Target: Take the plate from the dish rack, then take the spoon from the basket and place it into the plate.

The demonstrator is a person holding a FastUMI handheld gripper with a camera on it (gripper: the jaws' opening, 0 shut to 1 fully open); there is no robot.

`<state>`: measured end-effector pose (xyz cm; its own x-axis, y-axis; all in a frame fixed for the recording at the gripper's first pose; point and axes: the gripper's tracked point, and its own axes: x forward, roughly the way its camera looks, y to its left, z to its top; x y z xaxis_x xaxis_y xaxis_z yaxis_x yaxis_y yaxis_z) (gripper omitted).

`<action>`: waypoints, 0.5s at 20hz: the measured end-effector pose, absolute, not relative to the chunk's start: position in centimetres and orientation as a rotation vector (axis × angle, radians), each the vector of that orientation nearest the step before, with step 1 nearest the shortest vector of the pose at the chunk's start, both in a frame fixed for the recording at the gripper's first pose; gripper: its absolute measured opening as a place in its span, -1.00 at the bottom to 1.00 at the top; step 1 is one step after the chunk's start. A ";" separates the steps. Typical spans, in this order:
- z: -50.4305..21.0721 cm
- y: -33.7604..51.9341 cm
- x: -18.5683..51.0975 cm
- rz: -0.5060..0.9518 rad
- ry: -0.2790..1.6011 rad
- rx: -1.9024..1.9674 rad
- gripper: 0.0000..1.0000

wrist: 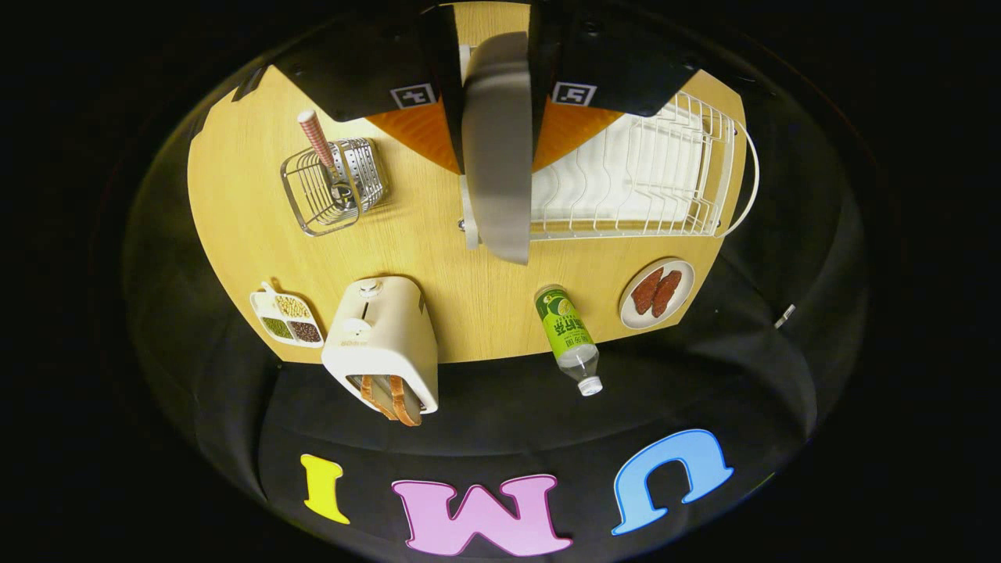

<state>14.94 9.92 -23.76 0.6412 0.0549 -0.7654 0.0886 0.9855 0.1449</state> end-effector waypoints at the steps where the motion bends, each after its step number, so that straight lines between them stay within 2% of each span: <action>1: -23.6 10.0 14.9 -0.023 0.874 0.169 -0.22; 10: -21.7 8.7 15.5 -0.060 0.844 0.132 -0.23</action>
